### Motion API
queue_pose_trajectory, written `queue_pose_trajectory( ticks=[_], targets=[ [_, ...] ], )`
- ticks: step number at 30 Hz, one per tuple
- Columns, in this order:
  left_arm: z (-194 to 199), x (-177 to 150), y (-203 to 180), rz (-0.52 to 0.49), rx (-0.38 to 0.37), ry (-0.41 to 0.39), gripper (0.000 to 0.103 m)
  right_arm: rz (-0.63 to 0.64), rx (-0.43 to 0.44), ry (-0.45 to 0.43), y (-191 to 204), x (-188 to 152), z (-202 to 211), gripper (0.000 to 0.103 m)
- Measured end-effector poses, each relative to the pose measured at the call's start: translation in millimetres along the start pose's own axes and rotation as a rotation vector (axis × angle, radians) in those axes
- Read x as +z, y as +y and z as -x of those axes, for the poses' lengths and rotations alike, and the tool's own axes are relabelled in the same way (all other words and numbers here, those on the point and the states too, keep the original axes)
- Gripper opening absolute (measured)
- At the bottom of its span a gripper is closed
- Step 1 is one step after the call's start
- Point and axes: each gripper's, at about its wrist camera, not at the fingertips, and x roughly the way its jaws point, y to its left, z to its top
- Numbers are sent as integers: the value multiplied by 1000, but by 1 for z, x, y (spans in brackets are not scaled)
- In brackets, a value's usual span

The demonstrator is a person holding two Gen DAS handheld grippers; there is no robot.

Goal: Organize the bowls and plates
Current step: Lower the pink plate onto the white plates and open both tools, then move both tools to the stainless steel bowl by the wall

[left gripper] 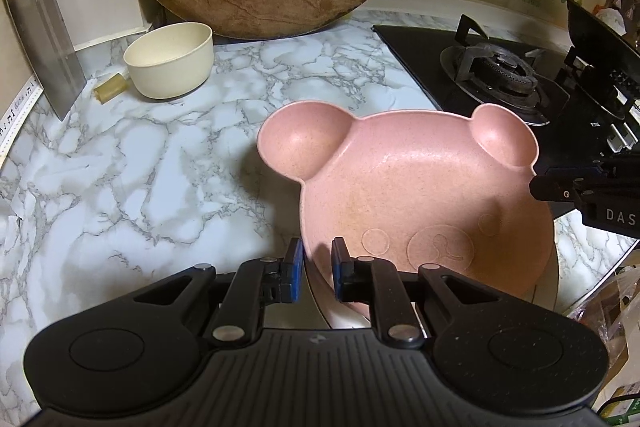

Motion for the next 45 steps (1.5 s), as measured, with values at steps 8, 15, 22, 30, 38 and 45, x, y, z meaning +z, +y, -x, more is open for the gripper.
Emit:
queue_pose_trajectory(
  ticks=[8, 15, 22, 30, 38, 45],
  targets=[
    [29, -4, 3, -6, -1, -51, 15, 9, 44, -53, 20, 3, 26, 33],
    [65, -10, 20, 32, 9, -109, 24, 28, 102, -116, 50, 11, 50, 48],
    [107, -22, 52, 90, 75, -187, 58, 68, 174, -178, 91, 23, 66, 68],
    [143, -37, 98, 172, 156, -233, 60, 134, 246, -228, 151, 34, 74, 96],
    [171, -51, 150, 251, 264, -278, 74, 174, 306, -258, 214, 47, 73, 102],
    [187, -60, 214, 347, 385, -290, 78, 170, 338, -248, 272, 62, 59, 103]
  ],
)
